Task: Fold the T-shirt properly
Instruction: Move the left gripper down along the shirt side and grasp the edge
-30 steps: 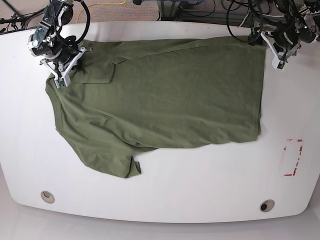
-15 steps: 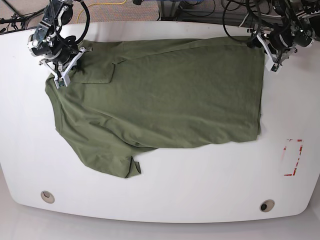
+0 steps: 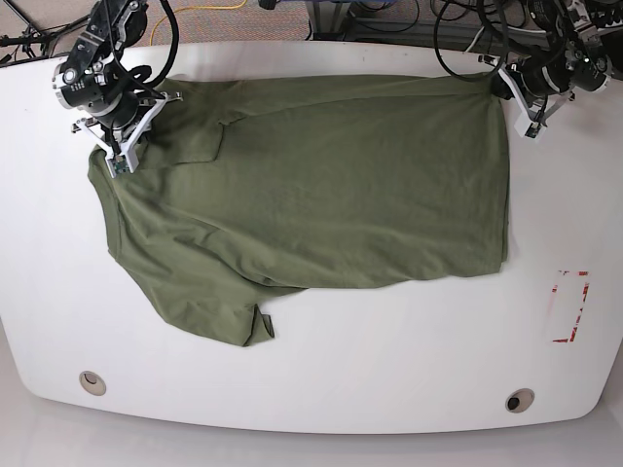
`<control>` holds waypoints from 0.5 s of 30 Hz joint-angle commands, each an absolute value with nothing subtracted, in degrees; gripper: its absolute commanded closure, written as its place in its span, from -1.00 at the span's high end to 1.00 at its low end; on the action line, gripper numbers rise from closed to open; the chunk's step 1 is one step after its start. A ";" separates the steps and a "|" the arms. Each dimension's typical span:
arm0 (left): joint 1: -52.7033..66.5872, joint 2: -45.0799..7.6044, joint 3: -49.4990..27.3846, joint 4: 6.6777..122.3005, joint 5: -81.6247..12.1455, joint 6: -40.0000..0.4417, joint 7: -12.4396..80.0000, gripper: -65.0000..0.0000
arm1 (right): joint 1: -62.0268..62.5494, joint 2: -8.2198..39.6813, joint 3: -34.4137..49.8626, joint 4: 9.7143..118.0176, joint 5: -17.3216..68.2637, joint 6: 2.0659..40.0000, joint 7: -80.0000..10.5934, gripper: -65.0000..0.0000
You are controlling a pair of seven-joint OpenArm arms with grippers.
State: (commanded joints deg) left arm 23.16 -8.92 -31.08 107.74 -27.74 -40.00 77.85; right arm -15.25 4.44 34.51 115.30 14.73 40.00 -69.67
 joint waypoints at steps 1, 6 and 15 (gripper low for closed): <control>23.16 -8.92 -31.08 108.35 -27.74 -40.00 78.02 -1.00 | -15.25 4.44 34.51 115.30 14.73 40.00 -69.76 -0.91; 22.90 -9.01 -31.25 111.87 -27.74 -40.00 79.87 -1.00 | -16.40 4.44 34.51 115.47 14.73 40.00 -70.11 -0.91; 20.18 -10.42 -31.25 112.40 -27.74 -40.00 79.96 -1.00 | -15.08 4.44 38.29 115.30 15.52 40.00 -70.02 -0.91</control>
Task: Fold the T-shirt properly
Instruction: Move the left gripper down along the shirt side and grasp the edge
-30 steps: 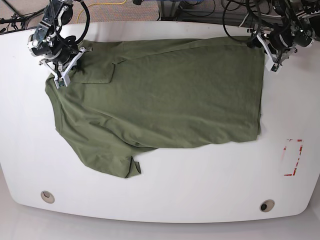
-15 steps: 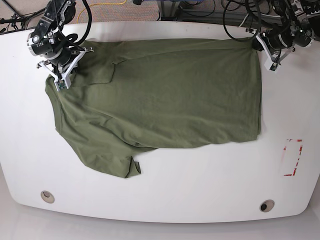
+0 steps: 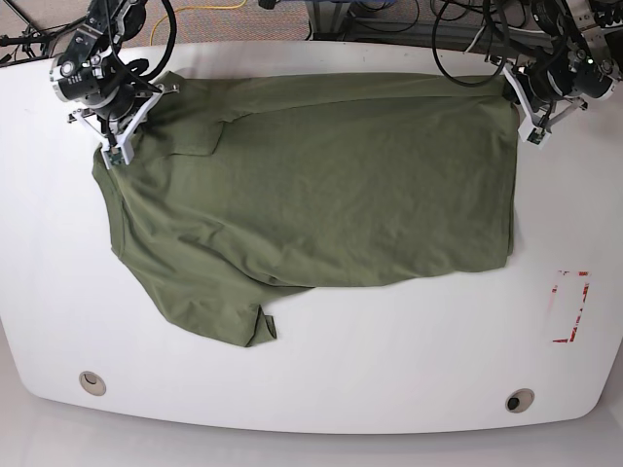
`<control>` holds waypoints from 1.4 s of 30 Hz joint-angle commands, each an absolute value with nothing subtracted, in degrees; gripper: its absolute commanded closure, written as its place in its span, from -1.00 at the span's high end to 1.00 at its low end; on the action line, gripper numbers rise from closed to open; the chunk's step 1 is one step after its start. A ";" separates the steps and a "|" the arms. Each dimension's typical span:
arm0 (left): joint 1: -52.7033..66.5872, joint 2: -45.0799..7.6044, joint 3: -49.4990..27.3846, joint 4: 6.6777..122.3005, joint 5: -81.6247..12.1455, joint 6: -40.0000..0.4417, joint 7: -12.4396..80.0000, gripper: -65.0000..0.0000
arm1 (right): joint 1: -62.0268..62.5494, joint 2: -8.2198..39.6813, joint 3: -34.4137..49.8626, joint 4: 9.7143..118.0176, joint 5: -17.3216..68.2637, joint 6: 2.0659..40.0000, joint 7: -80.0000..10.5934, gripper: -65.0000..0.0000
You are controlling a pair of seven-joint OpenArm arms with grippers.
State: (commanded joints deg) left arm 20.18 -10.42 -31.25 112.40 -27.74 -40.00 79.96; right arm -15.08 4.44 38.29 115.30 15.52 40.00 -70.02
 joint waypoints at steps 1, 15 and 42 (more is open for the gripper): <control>19.74 -10.42 -31.25 112.40 -27.74 -40.00 79.96 -1.00 | -14.81 4.62 38.81 115.30 16.13 40.00 -70.02 -0.91; 10.24 -10.86 -30.99 112.04 -27.38 -40.00 80.00 -1.00 | -10.68 6.90 39.34 114.42 22.55 40.00 -70.20 -0.91; -11.12 -14.64 -27.74 78.90 -27.38 -40.00 79.60 -1.00 | -1.71 13.93 38.81 96.92 22.64 40.00 -67.65 -0.91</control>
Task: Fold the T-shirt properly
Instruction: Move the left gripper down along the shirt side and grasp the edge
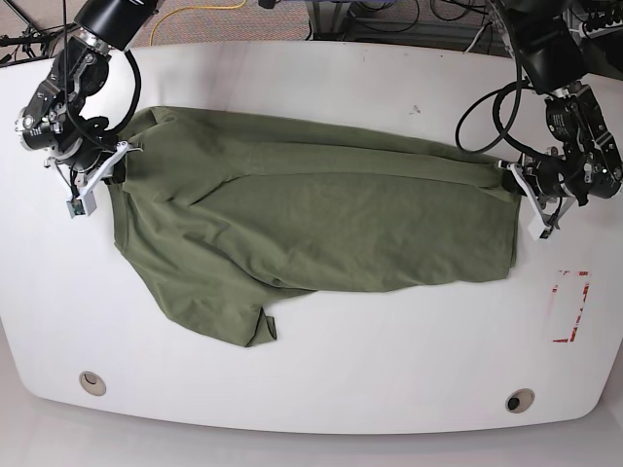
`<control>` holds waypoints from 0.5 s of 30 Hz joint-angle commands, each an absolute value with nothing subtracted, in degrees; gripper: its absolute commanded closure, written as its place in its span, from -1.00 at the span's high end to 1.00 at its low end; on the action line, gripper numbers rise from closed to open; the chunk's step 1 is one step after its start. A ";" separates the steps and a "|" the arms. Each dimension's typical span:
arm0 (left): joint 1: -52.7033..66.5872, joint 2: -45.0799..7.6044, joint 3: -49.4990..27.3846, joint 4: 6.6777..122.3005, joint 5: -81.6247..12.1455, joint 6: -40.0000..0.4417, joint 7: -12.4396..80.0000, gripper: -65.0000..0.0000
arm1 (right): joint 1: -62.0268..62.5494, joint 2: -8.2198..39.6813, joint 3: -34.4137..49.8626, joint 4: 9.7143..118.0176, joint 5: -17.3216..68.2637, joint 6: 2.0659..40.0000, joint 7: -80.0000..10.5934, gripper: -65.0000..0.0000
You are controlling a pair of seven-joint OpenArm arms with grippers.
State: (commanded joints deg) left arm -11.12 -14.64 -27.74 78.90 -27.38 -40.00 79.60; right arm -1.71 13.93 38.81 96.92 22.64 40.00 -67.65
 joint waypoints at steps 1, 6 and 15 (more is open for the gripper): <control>-11.74 -14.64 -27.74 78.02 -27.38 -40.00 79.60 -1.00 | -1.71 13.93 38.55 96.66 22.64 40.00 -67.47 -0.91; -13.93 -14.64 -27.65 74.59 -27.38 -40.00 79.60 -1.00 | -2.15 14.02 36.09 96.31 22.55 40.00 -65.01 -0.91; -16.04 -14.46 -27.65 73.10 -27.38 -40.00 79.69 -0.63 | -3.56 13.49 34.95 96.40 22.55 40.00 -64.13 -0.91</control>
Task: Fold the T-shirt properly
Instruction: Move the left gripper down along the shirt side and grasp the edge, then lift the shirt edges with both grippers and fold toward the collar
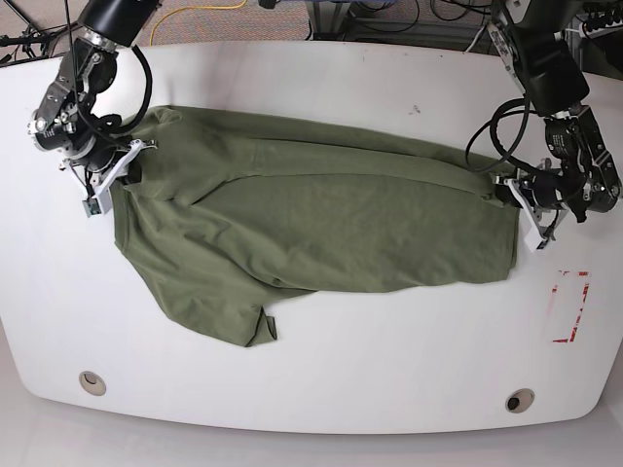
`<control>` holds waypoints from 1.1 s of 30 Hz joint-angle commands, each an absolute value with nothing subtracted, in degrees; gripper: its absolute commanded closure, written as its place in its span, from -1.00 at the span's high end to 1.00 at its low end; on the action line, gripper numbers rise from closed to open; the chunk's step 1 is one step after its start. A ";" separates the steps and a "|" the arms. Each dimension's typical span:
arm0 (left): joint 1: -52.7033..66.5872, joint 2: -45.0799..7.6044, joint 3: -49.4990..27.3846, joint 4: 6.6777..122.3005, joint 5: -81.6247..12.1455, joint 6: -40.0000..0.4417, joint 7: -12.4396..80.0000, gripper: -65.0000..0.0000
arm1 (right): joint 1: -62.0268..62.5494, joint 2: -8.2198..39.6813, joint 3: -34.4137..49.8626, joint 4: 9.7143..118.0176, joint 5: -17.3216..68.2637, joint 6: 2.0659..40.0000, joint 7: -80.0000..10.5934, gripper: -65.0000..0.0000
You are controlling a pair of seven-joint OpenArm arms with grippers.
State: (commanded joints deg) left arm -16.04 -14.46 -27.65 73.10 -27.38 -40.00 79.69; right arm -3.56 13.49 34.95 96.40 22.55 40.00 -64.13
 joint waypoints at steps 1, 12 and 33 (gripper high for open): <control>-16.31 -14.46 -27.65 73.10 -27.38 -40.00 79.69 -0.56 | -3.56 13.49 34.95 96.40 22.55 40.00 -64.13 -0.91; -18.77 -14.46 -27.74 72.92 -27.38 -40.00 79.69 -0.26 | -3.74 13.41 35.03 96.48 22.55 40.00 -64.13 -0.91; -15.25 -16.84 -26.33 73.54 -27.74 -40.00 78.81 -0.25 | -10.33 10.42 34.95 109.49 23.25 40.00 -64.75 -0.50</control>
